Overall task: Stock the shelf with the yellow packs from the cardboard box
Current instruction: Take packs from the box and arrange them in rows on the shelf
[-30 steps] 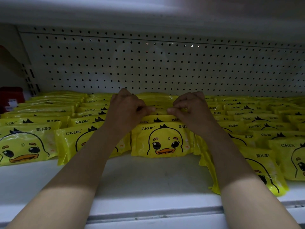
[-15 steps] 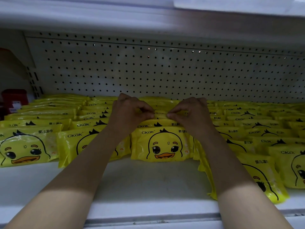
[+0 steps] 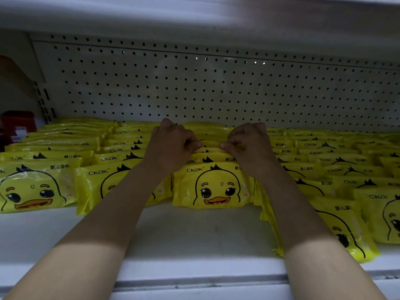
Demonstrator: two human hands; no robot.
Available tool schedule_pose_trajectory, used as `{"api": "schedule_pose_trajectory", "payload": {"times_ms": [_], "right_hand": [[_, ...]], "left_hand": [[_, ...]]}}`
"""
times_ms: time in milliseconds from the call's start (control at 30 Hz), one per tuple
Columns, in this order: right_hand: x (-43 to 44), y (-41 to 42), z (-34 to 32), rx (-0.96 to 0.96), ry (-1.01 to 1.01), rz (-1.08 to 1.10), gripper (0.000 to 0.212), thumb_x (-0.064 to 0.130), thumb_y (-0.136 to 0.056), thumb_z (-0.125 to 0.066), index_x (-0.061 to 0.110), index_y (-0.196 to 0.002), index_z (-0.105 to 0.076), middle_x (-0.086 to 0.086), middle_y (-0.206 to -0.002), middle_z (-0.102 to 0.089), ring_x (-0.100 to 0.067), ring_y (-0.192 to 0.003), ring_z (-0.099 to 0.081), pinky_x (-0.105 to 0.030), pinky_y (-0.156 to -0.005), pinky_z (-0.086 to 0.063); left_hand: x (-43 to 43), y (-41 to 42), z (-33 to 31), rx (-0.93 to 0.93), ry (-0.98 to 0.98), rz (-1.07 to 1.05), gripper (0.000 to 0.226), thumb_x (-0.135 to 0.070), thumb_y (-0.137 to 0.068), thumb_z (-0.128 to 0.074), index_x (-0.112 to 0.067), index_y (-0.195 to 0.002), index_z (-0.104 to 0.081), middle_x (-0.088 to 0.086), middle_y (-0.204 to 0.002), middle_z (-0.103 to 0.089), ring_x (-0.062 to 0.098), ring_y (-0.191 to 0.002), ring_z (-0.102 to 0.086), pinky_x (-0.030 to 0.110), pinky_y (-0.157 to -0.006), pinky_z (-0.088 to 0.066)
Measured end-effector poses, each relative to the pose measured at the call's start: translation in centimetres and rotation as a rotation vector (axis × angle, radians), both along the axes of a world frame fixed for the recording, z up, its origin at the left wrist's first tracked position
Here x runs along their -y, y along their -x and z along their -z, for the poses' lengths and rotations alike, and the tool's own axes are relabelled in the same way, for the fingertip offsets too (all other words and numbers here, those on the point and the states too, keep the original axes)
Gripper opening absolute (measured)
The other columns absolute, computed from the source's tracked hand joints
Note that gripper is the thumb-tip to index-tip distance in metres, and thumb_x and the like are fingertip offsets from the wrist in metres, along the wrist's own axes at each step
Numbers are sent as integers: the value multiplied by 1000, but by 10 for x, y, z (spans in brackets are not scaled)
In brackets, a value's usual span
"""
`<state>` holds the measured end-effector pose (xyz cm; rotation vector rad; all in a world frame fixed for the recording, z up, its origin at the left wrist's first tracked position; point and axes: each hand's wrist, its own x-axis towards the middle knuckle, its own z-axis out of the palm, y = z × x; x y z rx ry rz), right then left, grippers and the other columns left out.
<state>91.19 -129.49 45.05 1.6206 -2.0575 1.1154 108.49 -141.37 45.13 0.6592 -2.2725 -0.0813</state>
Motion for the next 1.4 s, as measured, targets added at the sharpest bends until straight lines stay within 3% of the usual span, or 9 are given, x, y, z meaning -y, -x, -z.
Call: {"api": "schedule_pose_trajectory", "payload": {"times_ms": [133, 267, 433, 500, 567, 800, 1100, 1267, 1400], "right_hand": [[-2, 2, -2, 39, 66, -18, 20, 36, -81, -77, 19, -90, -80, 3, -103, -65, -14, -111, -36, -22, -92, -30], [0, 1, 0, 49, 125, 17, 18, 42, -81, -75, 28, -93, -78, 4, -101, -67, -17, -113, -39, -17, -86, -24], [0, 7, -9, 126, 70, 62, 22, 51, -80, -73, 33, -92, -78, 9, -99, -72, -20, -120, -46, 4, -85, -13], [1, 9, -19, 136, -15, 41, 21, 50, -78, -75, 35, -93, -77, 10, -103, -71, -21, -124, -41, -1, -83, -17], [-1, 11, -27, 172, -89, 7, 20, 43, -77, -78, 34, -94, -77, 7, -111, -68, -21, -125, -34, -19, -91, -24], [9, 25, -15, 277, -166, -140, 27, 71, -51, -71, 57, -75, -72, 23, -96, -68, -25, -121, -50, -44, -108, -39], [18, 31, -16, 260, -194, -145, 36, 76, -46, -70, 53, -75, -73, 11, -99, -69, -27, -119, -51, -44, -105, -43], [20, 33, -15, 203, -193, -163, 16, 72, -56, -68, 61, -67, -67, 15, -93, -68, -30, -115, -53, -48, -102, -44], [26, 37, -10, 136, -236, -170, 13, 56, -76, -71, 45, -69, -71, 19, -88, -67, -31, -115, -53, -50, -99, -45]], "left_hand": [[6, -2, 0, -127, -57, 22, 24, -45, -88, -63, -25, -91, -76, -4, -86, -70, 23, -106, -45, 35, -87, -35], [6, 3, -3, -195, -103, 63, 20, -47, -87, -65, -30, -92, -76, -8, -86, -72, 24, -104, -47, 31, -82, -32], [11, 15, -19, -72, -325, 121, 13, -55, -74, -73, -43, -76, -71, -14, -90, -72, 23, -106, -55, 29, -96, -26], [17, 19, -26, -42, -397, 142, 30, -70, -59, -70, -45, -75, -72, -16, -90, -72, 23, -105, -59, 38, -102, -38], [22, 20, -25, -53, -455, 175, 36, -72, -51, -68, -49, -78, -71, -18, -88, -72, 22, -105, -61, 45, -97, -46], [21, 17, -19, -44, -456, 193, 15, -41, -64, -86, -39, -75, -75, -19, -84, -72, 12, -104, -61, 44, -101, -43], [20, 18, -15, -78, -461, 184, 15, -32, -66, -86, -41, -72, -75, -16, -81, -73, 14, -102, -62, 45, -96, -47], [21, 22, -16, -37, -371, 137, 11, -38, -74, -79, -43, -67, -72, -15, -80, -68, 17, -103, -59, 46, -96, -45], [18, 26, -17, 124, -255, 33, 13, -42, -88, -66, -32, -90, -75, -3, -99, -68, 22, -113, -53, 43, -104, -37]]}}
